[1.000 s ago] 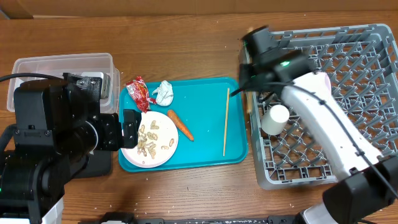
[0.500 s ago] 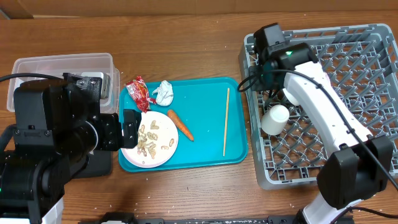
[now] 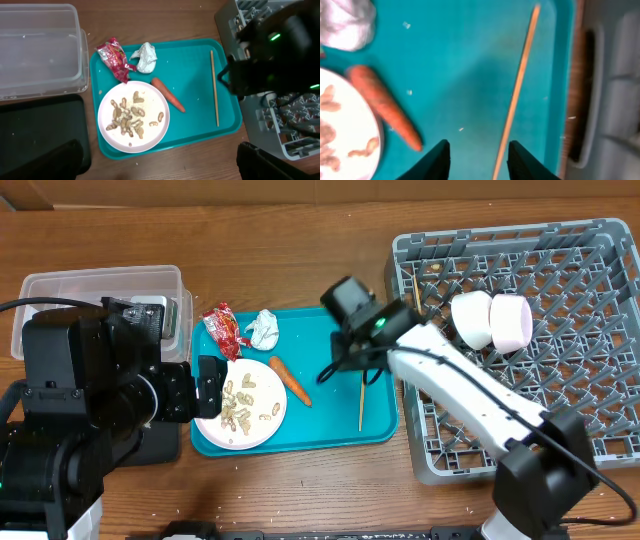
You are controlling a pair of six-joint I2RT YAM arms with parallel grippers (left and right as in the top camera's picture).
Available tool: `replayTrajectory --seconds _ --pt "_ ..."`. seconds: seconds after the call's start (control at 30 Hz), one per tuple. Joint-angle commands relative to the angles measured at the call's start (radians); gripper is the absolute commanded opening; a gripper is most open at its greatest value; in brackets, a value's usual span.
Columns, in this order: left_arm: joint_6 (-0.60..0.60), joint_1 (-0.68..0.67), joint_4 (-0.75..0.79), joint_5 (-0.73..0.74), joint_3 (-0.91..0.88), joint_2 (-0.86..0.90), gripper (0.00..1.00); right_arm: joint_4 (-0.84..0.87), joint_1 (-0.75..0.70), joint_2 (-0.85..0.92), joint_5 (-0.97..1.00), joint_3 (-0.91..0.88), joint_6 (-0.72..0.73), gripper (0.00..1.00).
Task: Sort waste into correct bins and load items into the dishwasher
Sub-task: 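Return the right gripper to the tray and grasp the second chopstick, then place the second chopstick into the dish rack and withdraw right arm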
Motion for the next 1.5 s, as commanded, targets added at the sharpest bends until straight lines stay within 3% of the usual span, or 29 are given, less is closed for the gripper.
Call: replayTrajectory --seconds 0.0,0.2,0.27,0.33,0.4,0.63,0.8,1.03,1.17,1.27,1.43,1.47 --pt "0.001 0.006 -0.002 -0.005 0.017 0.003 1.00 0.080 -0.008 0.042 0.043 -0.114 0.115 0.44" --pt "0.001 0.006 -0.002 -0.005 0.017 0.003 1.00 0.240 -0.023 0.057 0.032 -0.279 0.115 0.40" --pt "0.001 0.006 -0.002 -0.006 0.017 0.003 1.00 0.283 -0.024 0.057 0.024 -0.309 0.114 0.31" --pt "0.001 0.006 -0.002 -0.006 0.017 0.003 1.00 0.316 -0.024 0.058 -0.003 -0.328 0.112 0.11" --pt "0.002 0.006 -0.002 -0.005 0.017 0.003 1.00 0.321 -0.019 0.058 -0.043 -0.330 0.106 0.04" --pt "0.001 0.006 -0.002 -0.005 0.017 0.003 1.00 0.206 -0.009 0.014 -0.048 -0.206 0.007 0.04" --pt "0.001 0.006 -0.002 -0.005 0.017 0.003 1.00 0.060 -0.028 -0.065 0.096 0.000 -0.083 0.04" --pt "0.001 0.006 -0.002 -0.006 0.017 0.003 1.00 0.016 -0.171 -0.116 0.298 0.153 -0.390 0.04" --pt "0.001 0.006 -0.002 -0.005 0.017 0.003 1.00 0.050 -0.282 -0.095 0.271 0.137 -0.453 0.04" --pt "0.001 0.006 -0.002 -0.006 0.017 0.003 1.00 0.057 -0.349 -0.061 0.119 0.131 -0.494 0.04" --pt "0.001 0.006 -0.002 -0.006 0.017 0.003 1.00 0.052 -0.364 0.010 0.050 0.131 -0.497 0.04" --pt "0.001 0.006 -0.002 -0.006 0.017 0.003 1.00 0.054 -0.363 0.023 0.050 0.131 -0.497 0.08"
